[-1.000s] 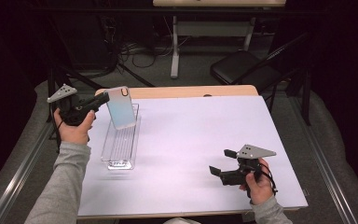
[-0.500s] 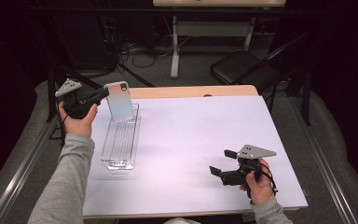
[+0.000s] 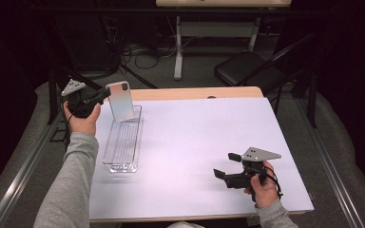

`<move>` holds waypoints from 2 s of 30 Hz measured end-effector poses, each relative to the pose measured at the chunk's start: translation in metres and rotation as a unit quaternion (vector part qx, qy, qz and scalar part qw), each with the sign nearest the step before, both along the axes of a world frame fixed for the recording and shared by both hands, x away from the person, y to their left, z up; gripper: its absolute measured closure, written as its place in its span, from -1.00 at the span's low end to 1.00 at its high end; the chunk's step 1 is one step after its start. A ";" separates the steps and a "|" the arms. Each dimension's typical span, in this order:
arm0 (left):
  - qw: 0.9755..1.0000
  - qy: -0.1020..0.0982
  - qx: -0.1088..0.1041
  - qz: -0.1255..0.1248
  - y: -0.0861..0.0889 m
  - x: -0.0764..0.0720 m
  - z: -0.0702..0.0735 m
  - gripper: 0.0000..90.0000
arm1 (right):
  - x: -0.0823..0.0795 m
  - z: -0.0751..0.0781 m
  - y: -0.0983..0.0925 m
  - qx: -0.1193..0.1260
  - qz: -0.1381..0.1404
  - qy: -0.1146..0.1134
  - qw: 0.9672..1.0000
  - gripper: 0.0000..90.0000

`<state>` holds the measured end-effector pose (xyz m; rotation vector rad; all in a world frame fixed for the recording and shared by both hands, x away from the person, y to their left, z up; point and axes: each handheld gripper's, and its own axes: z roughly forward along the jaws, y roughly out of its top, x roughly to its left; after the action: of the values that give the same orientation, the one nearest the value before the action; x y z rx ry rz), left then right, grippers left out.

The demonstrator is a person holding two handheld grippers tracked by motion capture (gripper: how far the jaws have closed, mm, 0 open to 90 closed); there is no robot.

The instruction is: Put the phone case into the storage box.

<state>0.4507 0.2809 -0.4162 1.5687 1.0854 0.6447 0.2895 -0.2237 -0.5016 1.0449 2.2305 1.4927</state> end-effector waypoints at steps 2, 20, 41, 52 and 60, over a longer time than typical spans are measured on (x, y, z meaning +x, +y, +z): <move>1.000 -0.001 0.000 0.000 0.001 0.003 -0.002 0.86 | 0.000 0.000 0.000 0.001 -0.001 0.001 1.000 -0.68; 1.000 -0.001 0.012 0.011 -0.003 0.024 -0.023 0.85 | 0.001 -0.003 0.000 -0.003 -0.004 0.003 1.000 -0.68; 1.000 0.015 0.004 0.002 -0.001 0.048 -0.053 0.85 | 0.001 -0.004 -0.002 -0.001 -0.009 0.006 1.000 -0.68; 1.000 0.024 0.005 -0.006 -0.009 0.055 -0.064 0.85 | 0.001 -0.006 -0.001 -0.002 -0.007 0.005 1.000 -0.68; 0.999 0.029 0.015 -0.011 -0.013 0.058 -0.071 0.85 | 0.002 -0.007 -0.001 -0.002 -0.006 0.008 1.000 -0.68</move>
<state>0.5082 0.2682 -0.4875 1.6313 1.1042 0.6062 0.2913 -0.2251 -0.5083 1.0721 2.2332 1.4802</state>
